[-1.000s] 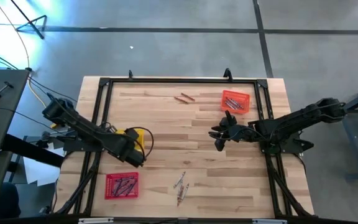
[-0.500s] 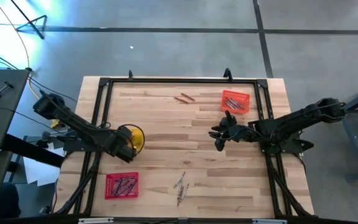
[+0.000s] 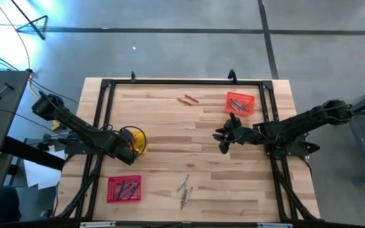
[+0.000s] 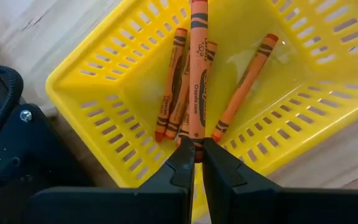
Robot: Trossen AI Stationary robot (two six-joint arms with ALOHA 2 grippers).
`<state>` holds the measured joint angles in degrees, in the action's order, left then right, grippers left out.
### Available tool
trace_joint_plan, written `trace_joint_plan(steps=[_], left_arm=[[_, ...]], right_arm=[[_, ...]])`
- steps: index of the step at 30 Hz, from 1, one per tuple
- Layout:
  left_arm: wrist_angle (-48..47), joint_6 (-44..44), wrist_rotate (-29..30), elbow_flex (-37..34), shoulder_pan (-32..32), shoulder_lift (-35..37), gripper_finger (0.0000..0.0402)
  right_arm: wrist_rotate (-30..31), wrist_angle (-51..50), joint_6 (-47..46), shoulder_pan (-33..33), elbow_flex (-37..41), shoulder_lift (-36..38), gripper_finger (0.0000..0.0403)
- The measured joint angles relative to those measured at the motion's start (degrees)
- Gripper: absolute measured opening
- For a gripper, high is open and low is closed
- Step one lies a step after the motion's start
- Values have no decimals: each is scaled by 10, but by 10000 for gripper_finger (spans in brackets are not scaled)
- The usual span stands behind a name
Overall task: Sort crayons
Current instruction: Put the orange crayon into the yellow bin
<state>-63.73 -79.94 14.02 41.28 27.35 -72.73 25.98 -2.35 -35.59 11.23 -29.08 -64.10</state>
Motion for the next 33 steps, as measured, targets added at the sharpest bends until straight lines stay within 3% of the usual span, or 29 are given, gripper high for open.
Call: trace_joint_plan(steps=[8,18,25,28,33], left_arm=[[12,-10,0,0,0,0,16],[24,-14,0,0,0,0,86],[2,-6,-6,30,0,0,99],[-39,11,29,86,0,0,99],[-65,76,134,176,-11,0,99]], right_arm=[[0,0,0,0,0,0,125],[0,0,0,0,0,0,125],[0,0,0,0,0,0,125],[0,0,0,0,0,0,125],[0,0,0,0,0,0,125]])
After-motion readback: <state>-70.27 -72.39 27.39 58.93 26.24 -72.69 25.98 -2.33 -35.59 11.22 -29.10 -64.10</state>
